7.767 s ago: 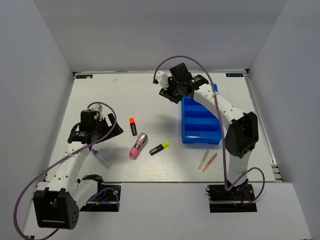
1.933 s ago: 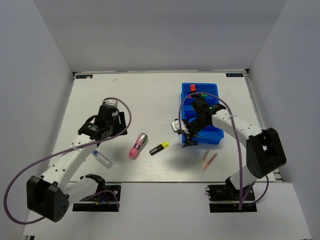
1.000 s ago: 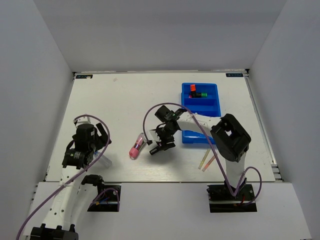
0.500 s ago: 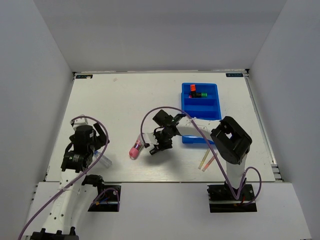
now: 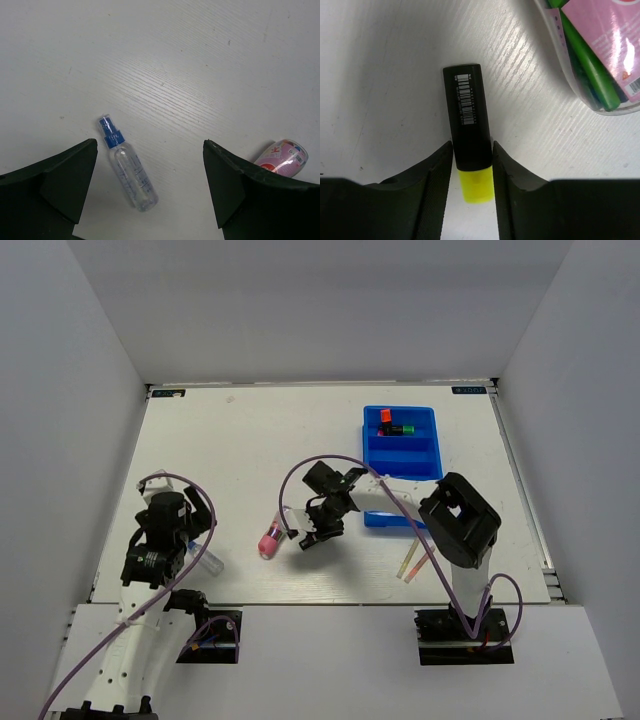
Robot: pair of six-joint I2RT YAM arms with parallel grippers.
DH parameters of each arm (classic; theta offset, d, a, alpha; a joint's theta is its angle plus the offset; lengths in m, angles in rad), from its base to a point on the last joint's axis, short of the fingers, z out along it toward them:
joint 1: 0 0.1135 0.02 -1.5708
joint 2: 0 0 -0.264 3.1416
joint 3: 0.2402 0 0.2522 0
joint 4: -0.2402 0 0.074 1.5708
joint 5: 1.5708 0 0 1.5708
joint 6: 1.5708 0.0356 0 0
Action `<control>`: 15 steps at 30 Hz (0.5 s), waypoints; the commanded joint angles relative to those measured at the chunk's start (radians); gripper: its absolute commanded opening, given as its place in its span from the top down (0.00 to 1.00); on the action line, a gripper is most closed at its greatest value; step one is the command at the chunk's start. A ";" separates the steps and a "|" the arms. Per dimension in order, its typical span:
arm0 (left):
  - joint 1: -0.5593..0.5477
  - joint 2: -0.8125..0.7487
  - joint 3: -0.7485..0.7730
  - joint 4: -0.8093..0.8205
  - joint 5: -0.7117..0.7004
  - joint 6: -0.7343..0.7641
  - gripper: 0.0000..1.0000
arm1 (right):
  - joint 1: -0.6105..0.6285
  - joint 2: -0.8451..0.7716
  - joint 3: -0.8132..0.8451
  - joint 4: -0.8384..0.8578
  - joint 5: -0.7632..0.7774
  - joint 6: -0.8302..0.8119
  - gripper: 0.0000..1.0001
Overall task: Sort the stationery into containers
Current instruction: Grab a piece of stationery with the right arm
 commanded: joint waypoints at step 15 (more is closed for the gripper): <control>0.005 -0.008 -0.018 -0.017 -0.051 -0.010 0.02 | 0.000 0.010 0.012 -0.188 0.043 0.086 1.00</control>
